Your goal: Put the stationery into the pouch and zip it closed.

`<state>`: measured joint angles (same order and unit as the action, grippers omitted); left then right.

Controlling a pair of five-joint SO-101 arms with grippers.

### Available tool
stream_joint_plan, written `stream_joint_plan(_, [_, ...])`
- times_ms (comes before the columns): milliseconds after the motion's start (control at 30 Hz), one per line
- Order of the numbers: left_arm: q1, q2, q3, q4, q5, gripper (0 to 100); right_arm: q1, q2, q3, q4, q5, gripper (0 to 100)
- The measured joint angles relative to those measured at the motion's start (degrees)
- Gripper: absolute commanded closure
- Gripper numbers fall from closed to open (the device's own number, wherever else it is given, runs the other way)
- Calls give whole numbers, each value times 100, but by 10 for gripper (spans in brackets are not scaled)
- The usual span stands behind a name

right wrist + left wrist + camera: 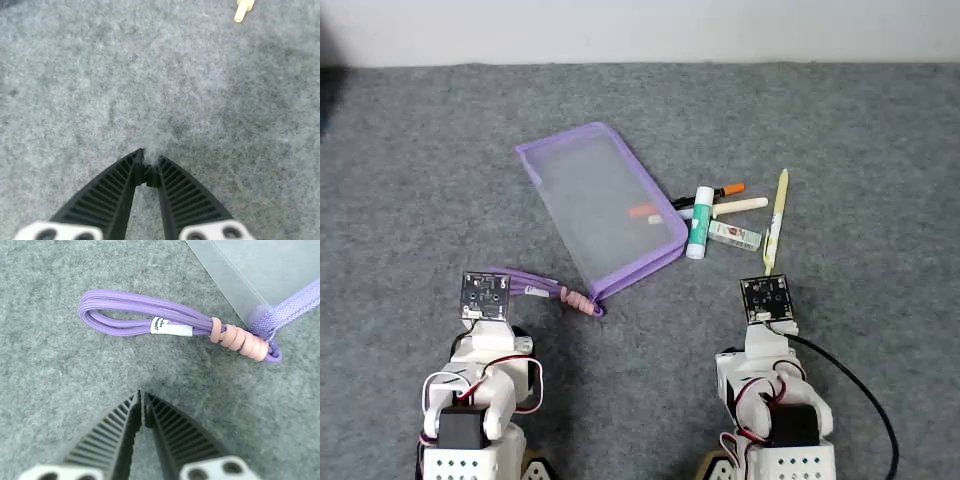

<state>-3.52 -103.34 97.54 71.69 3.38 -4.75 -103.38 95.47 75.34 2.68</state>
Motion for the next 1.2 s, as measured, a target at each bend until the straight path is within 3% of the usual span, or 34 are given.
stream_joint_plan(833, [0,0,0,0,0,987,-141,0,0,0,0,990])
stream_joint_plan(967, [0,0,0,0,0,987,141,0,0,0,62,990])
stream_joint_plan(1100, [0,0,0,0,0,987,510,0,0,-246,747,990])
stream_joint_plan(1200, [0,0,0,0,0,987,721,0,-9,-659,818,991])
